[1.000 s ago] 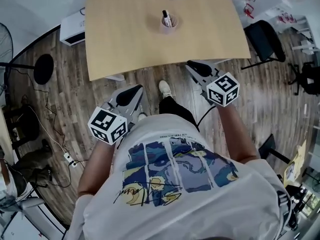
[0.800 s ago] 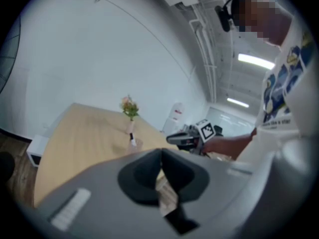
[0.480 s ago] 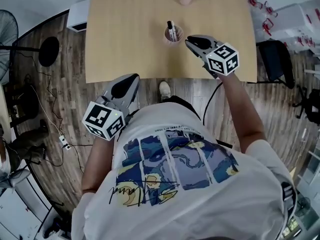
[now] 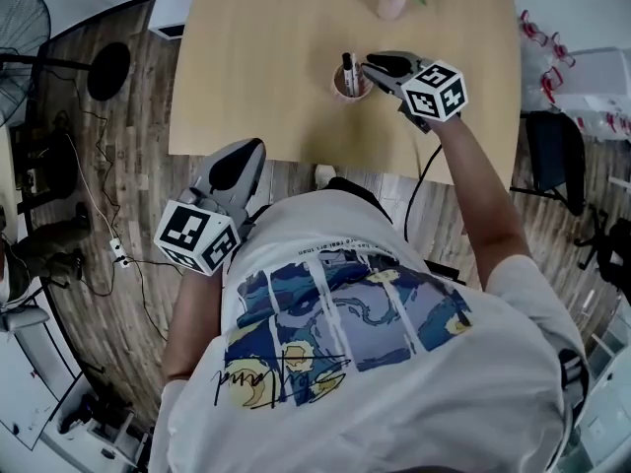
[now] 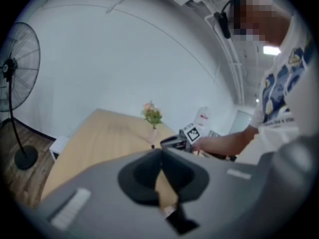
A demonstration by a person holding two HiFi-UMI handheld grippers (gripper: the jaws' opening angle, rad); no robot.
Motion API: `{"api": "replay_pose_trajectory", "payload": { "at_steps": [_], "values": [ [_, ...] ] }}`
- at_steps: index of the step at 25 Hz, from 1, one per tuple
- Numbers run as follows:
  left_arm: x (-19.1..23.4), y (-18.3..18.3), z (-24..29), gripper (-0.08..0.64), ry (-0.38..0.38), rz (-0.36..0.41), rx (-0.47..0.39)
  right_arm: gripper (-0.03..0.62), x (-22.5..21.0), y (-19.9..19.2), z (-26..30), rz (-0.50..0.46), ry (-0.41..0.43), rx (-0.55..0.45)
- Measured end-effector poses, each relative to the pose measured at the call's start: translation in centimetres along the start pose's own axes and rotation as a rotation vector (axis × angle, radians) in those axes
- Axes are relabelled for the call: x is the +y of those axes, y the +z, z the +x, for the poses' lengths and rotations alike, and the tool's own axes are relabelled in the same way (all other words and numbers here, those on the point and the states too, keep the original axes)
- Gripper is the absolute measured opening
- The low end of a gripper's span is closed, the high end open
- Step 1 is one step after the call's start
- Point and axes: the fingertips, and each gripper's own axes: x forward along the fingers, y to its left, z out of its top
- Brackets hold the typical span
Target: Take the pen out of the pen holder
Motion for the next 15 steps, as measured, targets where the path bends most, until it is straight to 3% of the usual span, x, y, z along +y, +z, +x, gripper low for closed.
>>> {"api": "replay_pose_trajectory", "payload": {
  "at_steps": [15],
  "values": [
    [0.9, -0.1, 0.9, 0.011, 0.071, -0.019, 0.011, 0.078, -0.3, -0.5, 3.6, -0.018, 0.177, 0.053]
  ]
}}
